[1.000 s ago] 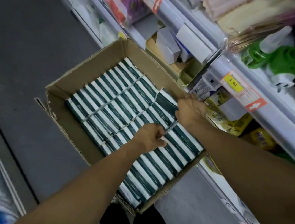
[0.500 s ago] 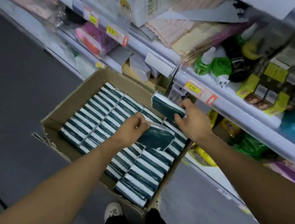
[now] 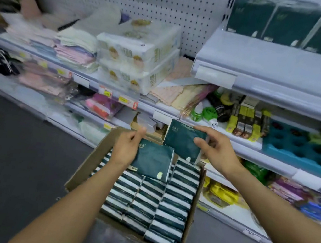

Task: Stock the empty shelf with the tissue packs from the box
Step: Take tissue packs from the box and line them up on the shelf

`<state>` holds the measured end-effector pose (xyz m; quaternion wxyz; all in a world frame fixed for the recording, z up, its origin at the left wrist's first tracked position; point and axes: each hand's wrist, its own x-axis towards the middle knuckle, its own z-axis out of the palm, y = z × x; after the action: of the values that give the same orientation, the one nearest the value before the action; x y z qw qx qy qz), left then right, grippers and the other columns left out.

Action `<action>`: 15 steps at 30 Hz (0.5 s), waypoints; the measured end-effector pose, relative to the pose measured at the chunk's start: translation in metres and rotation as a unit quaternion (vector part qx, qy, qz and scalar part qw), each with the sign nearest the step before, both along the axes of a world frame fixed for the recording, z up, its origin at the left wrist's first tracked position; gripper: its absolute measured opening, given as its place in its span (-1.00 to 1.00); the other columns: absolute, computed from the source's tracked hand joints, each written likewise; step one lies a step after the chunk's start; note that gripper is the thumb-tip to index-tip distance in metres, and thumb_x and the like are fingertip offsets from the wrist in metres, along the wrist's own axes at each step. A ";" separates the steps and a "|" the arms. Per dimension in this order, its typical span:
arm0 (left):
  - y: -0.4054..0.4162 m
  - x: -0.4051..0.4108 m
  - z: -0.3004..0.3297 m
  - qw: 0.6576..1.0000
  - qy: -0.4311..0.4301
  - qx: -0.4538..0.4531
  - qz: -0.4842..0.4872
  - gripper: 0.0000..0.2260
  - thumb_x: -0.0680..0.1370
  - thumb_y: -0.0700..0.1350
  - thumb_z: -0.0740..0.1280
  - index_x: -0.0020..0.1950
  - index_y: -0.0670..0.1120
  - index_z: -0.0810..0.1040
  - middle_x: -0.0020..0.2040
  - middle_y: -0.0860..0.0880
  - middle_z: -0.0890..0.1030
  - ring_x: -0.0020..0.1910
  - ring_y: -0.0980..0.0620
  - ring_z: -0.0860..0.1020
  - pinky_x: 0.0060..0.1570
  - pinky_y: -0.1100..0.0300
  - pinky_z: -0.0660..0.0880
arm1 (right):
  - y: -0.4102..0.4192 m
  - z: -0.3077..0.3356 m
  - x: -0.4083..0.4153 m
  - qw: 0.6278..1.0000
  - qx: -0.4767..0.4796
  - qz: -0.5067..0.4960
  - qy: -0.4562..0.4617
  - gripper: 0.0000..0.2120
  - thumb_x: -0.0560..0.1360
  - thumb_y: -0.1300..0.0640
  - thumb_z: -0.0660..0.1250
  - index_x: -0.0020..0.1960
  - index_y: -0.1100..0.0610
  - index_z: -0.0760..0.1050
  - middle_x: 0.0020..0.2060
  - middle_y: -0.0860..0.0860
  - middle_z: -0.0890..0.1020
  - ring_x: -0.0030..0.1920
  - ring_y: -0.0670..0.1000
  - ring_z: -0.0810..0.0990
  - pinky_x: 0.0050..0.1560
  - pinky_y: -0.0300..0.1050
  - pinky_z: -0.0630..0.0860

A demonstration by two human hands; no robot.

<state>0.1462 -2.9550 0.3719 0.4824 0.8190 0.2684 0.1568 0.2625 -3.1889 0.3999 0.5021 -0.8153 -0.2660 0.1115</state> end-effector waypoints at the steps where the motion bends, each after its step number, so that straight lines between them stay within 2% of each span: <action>1: 0.003 0.001 0.010 1.000 -0.002 0.001 0.001 -0.33 0.53 0.38 0.15 -0.41 -0.21 0.34 -0.44 -0.09 0.39 -0.43 0.02 0.37 -0.33 0.03 0.32 | 0.000 0.009 -0.002 1.000 0.008 -0.008 -0.008 -0.74 0.55 0.12 0.36 0.16 -0.19 0.52 -0.34 0.23 0.44 -0.20 0.27 0.58 -0.12 0.21 0.55; 3: 0.009 0.005 0.028 1.000 -0.010 0.006 0.011 -0.16 0.46 0.50 0.04 -0.28 -0.32 0.50 -0.35 -0.20 0.58 -0.32 -0.12 0.55 -0.19 -0.08 0.48 | 0.000 0.028 -0.005 0.999 0.019 -0.021 -0.028 -0.73 0.55 0.14 0.36 0.19 -0.13 0.54 -0.35 0.25 0.42 -0.29 0.25 0.55 -0.18 0.16 0.54; 4: 0.009 0.008 0.039 1.000 -0.021 0.007 0.016 -0.15 0.48 0.49 0.01 -0.25 -0.33 0.52 -0.30 -0.25 0.60 -0.26 -0.18 0.58 -0.14 -0.11 0.50 | -0.001 0.038 -0.006 0.999 0.024 -0.026 -0.038 -0.73 0.55 0.15 0.36 0.21 -0.09 0.54 -0.35 0.27 0.44 -0.33 0.18 0.54 -0.19 0.13 0.55; 7: 0.008 0.019 0.071 0.998 -0.051 0.019 0.009 -0.31 0.61 0.31 0.00 -0.26 -0.28 0.48 -0.24 -0.28 0.58 -0.24 -0.16 0.54 -0.16 0.00 0.44 | -0.006 0.073 -0.007 0.996 0.038 -0.043 -0.066 -0.71 0.55 0.15 0.36 0.24 -0.06 0.54 -0.29 0.30 0.51 -0.35 0.02 0.59 -0.21 0.07 0.59; 10: 0.007 0.034 0.094 0.997 -0.072 0.024 -0.033 -0.29 0.59 0.34 0.02 -0.16 -0.30 0.55 -0.20 -0.24 0.60 -0.18 -0.14 0.57 -0.11 0.04 0.46 | -0.013 0.106 0.001 0.993 0.063 -0.053 -0.085 -0.72 0.55 0.19 0.35 0.22 -0.05 0.54 -0.30 0.21 0.57 -0.37 -0.06 0.63 -0.35 -0.06 0.59; 11: 0.007 0.040 0.101 0.995 -0.081 0.025 -0.044 -0.31 0.57 0.34 0.05 -0.18 -0.30 0.53 -0.24 -0.19 0.57 -0.22 -0.09 0.54 -0.16 0.08 0.42 | -0.015 0.117 0.006 0.992 0.072 -0.055 -0.091 -0.73 0.55 0.19 0.36 0.20 -0.07 0.54 -0.25 0.23 0.60 -0.33 -0.02 0.65 -0.37 -0.05 0.60; 13: 0.005 0.054 0.114 0.994 -0.098 0.000 -0.057 -0.37 0.57 0.30 0.15 -0.27 -0.28 0.44 -0.32 -0.11 0.49 -0.30 0.00 0.45 -0.25 0.13 0.32 | -0.019 0.139 0.021 0.987 0.093 -0.063 -0.115 -0.74 0.54 0.18 0.37 0.17 -0.09 0.56 -0.15 0.29 0.62 -0.21 0.15 0.67 -0.29 0.10 0.63; 15: 0.003 0.072 0.128 0.990 -0.124 -0.032 -0.064 -0.43 0.55 0.27 0.24 -0.31 -0.23 0.39 -0.33 -0.14 0.42 -0.32 0.01 0.39 -0.26 0.11 0.25 | -0.025 0.160 0.040 0.978 0.113 -0.087 -0.150 -0.74 0.53 0.21 0.39 0.17 -0.04 0.56 -0.15 0.33 0.59 -0.20 0.21 0.64 -0.28 0.11 0.64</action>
<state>0.2182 -2.9524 0.5001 0.5472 0.7928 0.1583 0.2168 0.3021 -3.2138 0.5595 0.5532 -0.7808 -0.2770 -0.0867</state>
